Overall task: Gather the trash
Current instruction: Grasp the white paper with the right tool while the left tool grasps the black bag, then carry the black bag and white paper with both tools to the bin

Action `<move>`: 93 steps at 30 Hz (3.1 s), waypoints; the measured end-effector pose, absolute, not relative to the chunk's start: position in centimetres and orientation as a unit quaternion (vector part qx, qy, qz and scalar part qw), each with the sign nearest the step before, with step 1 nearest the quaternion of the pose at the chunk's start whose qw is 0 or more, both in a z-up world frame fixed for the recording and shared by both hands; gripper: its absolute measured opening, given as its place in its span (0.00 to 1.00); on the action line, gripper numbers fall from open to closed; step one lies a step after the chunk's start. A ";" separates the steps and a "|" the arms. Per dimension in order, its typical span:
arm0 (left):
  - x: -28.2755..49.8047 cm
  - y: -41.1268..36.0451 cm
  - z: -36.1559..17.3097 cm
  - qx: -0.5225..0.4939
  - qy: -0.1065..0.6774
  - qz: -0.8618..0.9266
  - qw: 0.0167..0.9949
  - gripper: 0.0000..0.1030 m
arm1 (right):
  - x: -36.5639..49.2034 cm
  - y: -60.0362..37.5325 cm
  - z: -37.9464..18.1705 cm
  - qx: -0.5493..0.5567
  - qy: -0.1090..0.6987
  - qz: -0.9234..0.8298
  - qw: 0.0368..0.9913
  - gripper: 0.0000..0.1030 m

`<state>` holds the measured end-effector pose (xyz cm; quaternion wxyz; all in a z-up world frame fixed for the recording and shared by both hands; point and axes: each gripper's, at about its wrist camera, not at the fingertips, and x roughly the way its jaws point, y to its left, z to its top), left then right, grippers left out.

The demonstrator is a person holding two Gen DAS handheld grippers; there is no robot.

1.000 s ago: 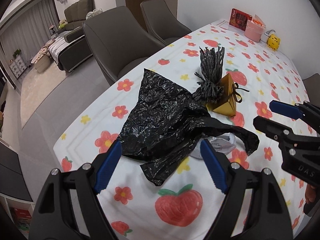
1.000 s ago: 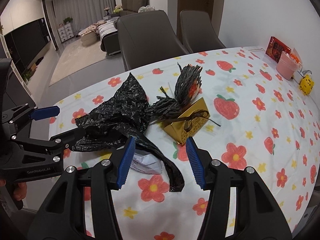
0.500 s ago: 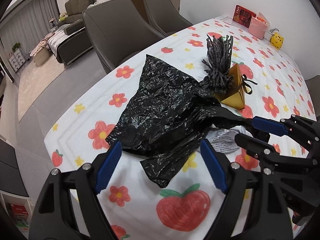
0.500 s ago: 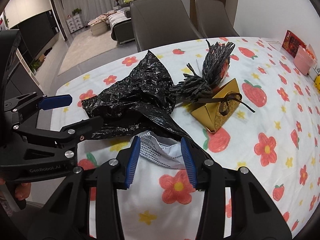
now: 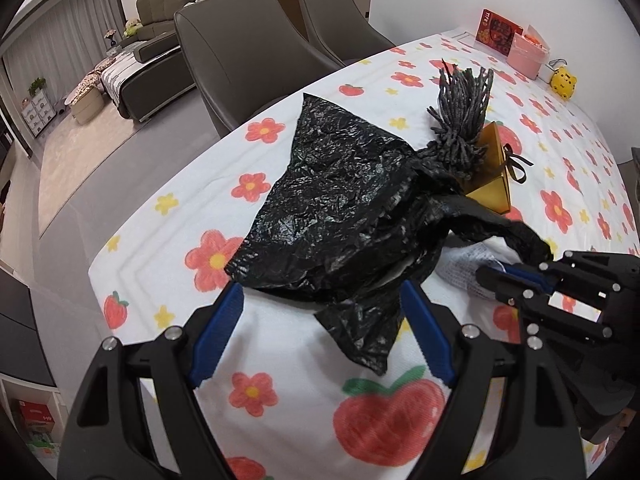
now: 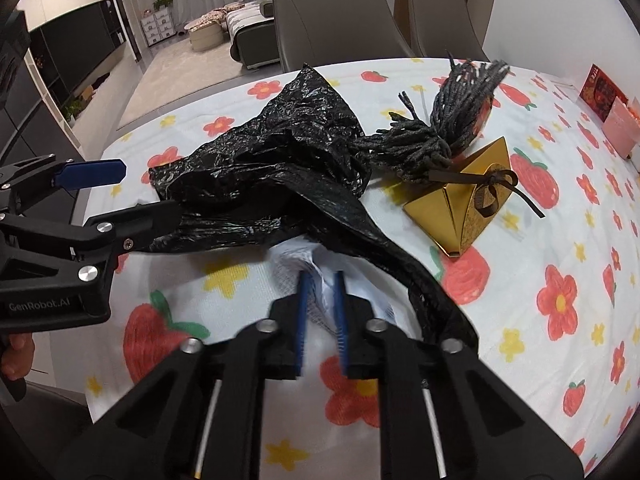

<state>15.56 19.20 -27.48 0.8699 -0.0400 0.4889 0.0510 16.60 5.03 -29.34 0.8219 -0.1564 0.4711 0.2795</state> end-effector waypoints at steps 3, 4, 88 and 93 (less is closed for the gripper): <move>15.8 18.7 -27.5 -0.034 0.488 0.045 0.871 0.78 | 16.5 4.8 -29.0 -0.155 0.469 0.280 0.823 0.02; 15.9 18.5 -27.6 -0.031 0.488 0.043 0.871 0.78 | 16.5 4.7 -28.9 -0.155 0.469 0.280 0.823 0.02; 10.0 -46.8 -19.4 0.196 0.396 -0.353 0.825 0.05 | -7.0 -61.6 -16.7 0.113 0.366 -0.265 0.885 0.01; 10.5 -51.5 -20.5 0.215 0.392 -0.369 0.815 0.05 | -5.7 -65.0 -18.1 0.133 0.364 -0.273 0.880 0.01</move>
